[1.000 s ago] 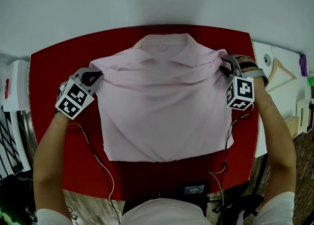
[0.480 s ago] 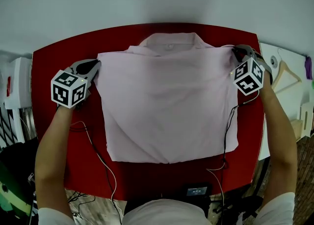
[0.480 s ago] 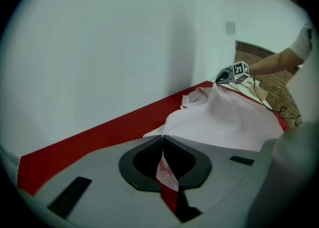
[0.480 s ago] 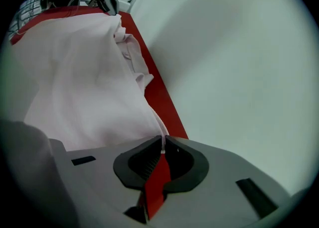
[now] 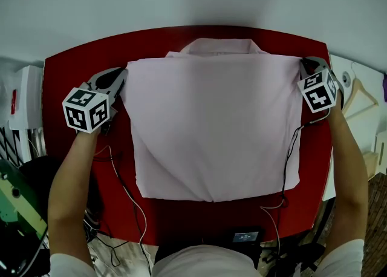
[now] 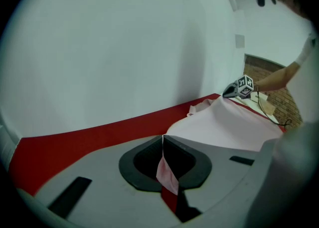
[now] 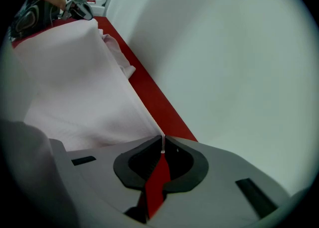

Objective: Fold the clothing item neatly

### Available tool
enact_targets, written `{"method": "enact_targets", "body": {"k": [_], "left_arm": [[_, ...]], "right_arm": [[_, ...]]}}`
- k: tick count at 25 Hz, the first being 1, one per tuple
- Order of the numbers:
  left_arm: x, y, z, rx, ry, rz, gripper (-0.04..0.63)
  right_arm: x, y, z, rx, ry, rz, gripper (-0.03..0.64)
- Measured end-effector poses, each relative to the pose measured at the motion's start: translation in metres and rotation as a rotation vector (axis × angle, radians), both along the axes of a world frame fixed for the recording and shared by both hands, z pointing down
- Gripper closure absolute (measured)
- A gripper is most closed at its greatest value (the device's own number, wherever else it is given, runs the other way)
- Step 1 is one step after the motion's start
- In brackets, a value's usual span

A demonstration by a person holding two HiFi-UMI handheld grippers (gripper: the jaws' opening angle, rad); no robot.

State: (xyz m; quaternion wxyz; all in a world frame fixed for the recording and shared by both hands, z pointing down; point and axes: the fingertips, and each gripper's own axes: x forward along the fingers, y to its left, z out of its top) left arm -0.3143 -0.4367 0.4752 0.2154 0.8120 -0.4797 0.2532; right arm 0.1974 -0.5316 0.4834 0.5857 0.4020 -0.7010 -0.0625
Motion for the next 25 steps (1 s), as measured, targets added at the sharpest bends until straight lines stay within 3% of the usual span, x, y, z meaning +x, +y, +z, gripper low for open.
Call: {"method": "enact_targets", "body": {"k": [3,6,8,12,17,20,25], "left_arm": [[-0.012,-0.003,0.006,-0.03,0.051,-0.073,0.583],[-0.021,0.004,0.007,-0.048,0.08,-0.084,0.581],[-0.021,0.011,0.006,-0.047,0.08,-0.047,0.58],[-0.016,0.019,0.003,-0.014,0.025,0.058,0.572],[-0.001,0.006,0.001,0.022,-0.058,0.135,0.572],[0.002,0.001,0.016,-0.042,-0.109,0.15,0.572],[0.015,0.008,0.033,-0.146,-0.069,0.188,0.561]], "right_arm": [[0.012,-0.001,0.011,-0.006,-0.008,0.082,0.584],[0.013,0.0,0.02,-0.009,-0.066,0.139,0.583],[0.011,0.0,0.018,0.004,-0.095,0.137,0.58],[0.01,0.001,0.006,0.022,-0.157,0.143,0.502],[0.008,0.008,-0.003,0.031,-0.191,0.118,0.496],[-0.002,0.018,0.003,-0.008,-0.226,0.12,0.497],[-0.008,0.034,0.012,-0.058,-0.286,0.135,0.497]]}}
